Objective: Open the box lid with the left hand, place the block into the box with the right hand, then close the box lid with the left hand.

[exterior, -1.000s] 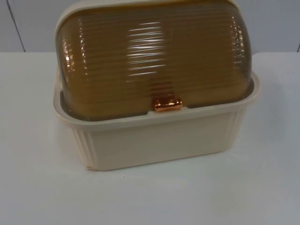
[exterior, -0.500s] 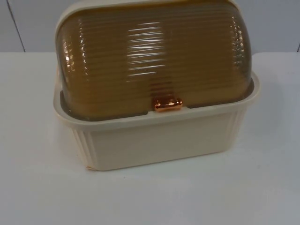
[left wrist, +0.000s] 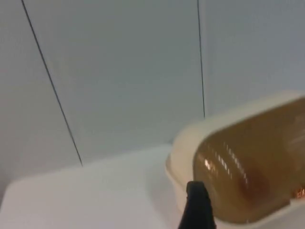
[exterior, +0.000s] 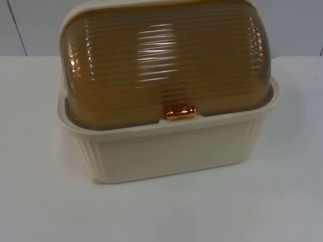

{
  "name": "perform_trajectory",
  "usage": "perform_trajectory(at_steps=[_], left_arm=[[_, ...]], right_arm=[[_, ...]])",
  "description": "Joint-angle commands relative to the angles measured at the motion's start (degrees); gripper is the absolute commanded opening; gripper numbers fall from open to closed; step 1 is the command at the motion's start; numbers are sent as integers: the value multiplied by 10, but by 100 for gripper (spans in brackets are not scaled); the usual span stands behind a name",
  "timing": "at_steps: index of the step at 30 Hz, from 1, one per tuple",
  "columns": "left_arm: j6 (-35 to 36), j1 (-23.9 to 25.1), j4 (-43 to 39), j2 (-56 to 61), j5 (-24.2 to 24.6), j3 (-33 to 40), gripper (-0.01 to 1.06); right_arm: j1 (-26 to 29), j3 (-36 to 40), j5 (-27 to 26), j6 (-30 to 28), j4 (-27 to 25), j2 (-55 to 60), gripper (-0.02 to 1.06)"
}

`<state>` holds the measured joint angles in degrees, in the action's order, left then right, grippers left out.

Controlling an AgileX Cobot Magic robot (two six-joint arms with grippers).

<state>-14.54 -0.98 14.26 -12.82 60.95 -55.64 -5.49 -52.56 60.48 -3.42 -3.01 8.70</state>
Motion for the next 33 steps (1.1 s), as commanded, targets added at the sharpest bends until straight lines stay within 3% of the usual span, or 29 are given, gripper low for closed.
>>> perform_trajectory(at_steps=[1, 8, 12, 15, 17, 22, 29, 33], left_arm=[[3, -4, -8, 3, 3, 36, 58], [36, -4, -12, 10, 7, 116, 58], [46, -4, 15, 54, -51, 116, 58], [46, -4, 13, 124, -122, 116, 58], [44, -4, -4, 128, -137, 115, 58], [43, -4, -38, 128, -88, 116, 58], [44, -4, -80, 128, -19, 137, 58], [48, -4, -82, 128, 0, 167, 58]], right_arm=[[1, 35, 16, 2, 2, -3, 105], [1, 116, 14, 2, -1, -6, 105], [1, 109, -42, 2, -25, -50, 105], [1, 102, -108, 2, -34, -87, 105], [1, 87, -85, -11, -33, -87, 105], [3, 98, -82, -43, -31, -87, 105], [3, 135, 3, -41, -20, -87, 105], [3, 165, 22, -36, -8, -87, 105]])
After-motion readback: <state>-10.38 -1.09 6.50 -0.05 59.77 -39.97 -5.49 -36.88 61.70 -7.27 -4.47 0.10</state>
